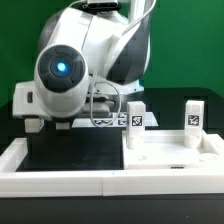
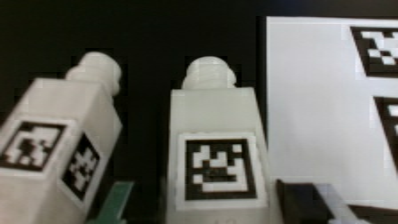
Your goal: Assemble square table
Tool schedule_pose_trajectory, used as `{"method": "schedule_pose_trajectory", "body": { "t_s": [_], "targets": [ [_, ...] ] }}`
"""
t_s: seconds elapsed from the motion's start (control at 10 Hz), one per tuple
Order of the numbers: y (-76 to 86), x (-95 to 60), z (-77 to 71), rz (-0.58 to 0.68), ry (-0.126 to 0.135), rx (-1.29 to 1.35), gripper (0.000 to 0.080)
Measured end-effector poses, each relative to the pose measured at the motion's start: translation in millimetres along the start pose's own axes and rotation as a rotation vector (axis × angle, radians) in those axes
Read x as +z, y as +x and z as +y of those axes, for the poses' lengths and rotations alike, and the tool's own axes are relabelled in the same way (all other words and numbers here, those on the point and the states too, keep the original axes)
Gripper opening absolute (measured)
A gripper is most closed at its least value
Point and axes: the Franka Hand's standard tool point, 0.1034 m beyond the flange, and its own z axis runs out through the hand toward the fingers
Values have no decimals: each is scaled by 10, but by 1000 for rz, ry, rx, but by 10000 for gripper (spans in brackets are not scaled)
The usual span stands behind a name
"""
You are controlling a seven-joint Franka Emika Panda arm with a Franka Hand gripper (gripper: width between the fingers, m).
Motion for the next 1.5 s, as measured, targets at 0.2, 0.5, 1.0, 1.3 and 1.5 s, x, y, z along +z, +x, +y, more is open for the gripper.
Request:
{"method": "schedule_pose_trajectory", "body": {
  "t_s": [0.2, 0.5, 1.0, 1.3, 1.5],
  "targets": [
    [-278, -241, -10, -5, 25, -2, 290],
    [-422, -360, -1, 19, 46, 0, 290],
    [-371, -908, -18, 335, 36, -18, 290],
    [-425, -1435, 15, 541, 44, -11, 290],
    [-398, -1419, 24, 656, 34, -10, 290]
  ]
}}
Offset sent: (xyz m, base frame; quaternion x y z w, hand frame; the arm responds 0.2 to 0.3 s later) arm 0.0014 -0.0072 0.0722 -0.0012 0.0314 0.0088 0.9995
